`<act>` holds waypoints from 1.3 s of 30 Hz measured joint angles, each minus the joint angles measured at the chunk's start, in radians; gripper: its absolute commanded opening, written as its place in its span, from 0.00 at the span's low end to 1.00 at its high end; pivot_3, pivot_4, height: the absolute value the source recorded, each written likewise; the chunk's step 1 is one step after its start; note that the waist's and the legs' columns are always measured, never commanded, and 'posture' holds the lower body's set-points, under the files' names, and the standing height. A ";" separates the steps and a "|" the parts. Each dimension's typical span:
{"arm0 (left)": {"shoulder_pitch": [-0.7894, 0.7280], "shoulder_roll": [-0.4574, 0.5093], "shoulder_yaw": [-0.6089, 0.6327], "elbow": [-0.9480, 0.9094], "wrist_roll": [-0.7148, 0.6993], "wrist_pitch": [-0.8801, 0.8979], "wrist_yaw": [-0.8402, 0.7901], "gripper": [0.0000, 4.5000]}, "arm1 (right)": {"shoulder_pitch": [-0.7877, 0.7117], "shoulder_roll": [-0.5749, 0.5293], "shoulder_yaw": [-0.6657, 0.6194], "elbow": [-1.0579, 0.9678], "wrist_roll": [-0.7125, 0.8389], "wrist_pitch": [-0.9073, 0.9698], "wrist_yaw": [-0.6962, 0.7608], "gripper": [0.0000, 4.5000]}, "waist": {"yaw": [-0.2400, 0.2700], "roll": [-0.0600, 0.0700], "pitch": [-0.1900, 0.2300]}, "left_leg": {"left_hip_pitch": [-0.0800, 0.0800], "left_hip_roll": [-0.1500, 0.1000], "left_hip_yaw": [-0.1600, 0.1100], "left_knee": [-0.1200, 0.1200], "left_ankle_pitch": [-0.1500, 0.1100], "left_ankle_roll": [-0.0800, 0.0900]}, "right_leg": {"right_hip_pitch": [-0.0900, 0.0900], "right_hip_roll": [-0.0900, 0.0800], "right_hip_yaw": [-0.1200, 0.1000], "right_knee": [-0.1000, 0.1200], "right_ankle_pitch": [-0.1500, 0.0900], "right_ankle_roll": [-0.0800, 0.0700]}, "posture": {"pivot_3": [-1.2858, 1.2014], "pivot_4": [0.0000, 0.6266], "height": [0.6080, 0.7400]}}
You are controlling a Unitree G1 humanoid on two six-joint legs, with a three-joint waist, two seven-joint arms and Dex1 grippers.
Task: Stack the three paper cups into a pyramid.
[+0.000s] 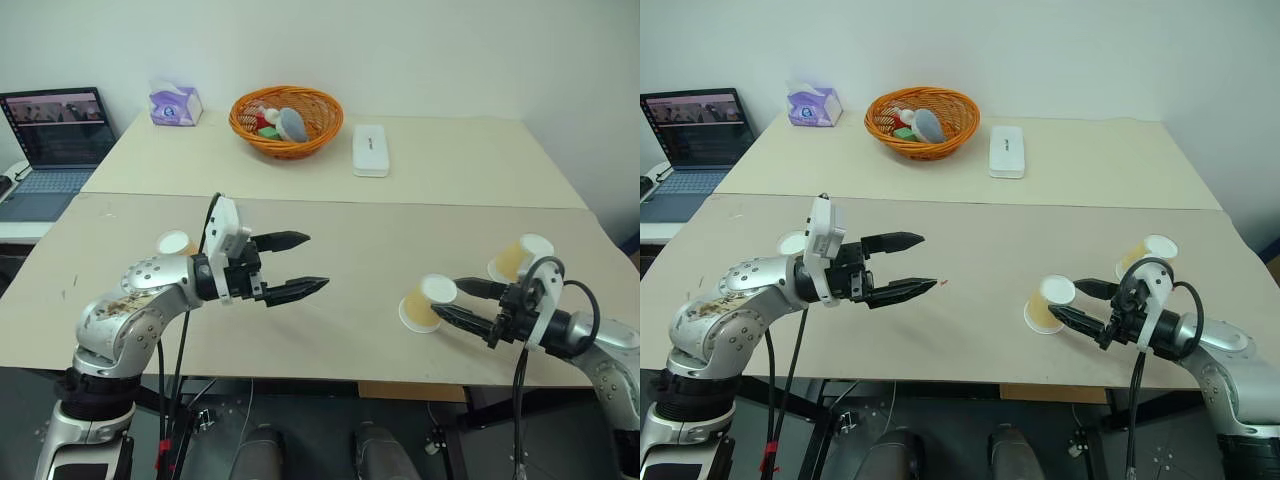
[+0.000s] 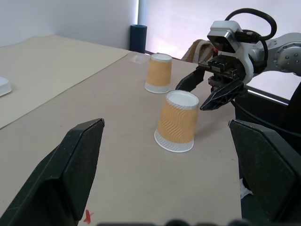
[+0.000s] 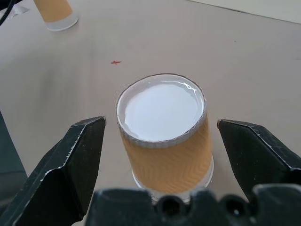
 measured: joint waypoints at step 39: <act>0.292 0.172 0.142 -0.139 0.030 -0.006 0.054 1.00 | -0.632 0.310 0.300 0.417 -0.135 -0.111 0.132 0.62 | 0.001 0.002 0.008 | -0.003 0.001 0.000 -0.001 0.000 0.000 | -0.004 -0.001 -0.001 0.001 0.000 -0.002 | 0.52 0.24 0.50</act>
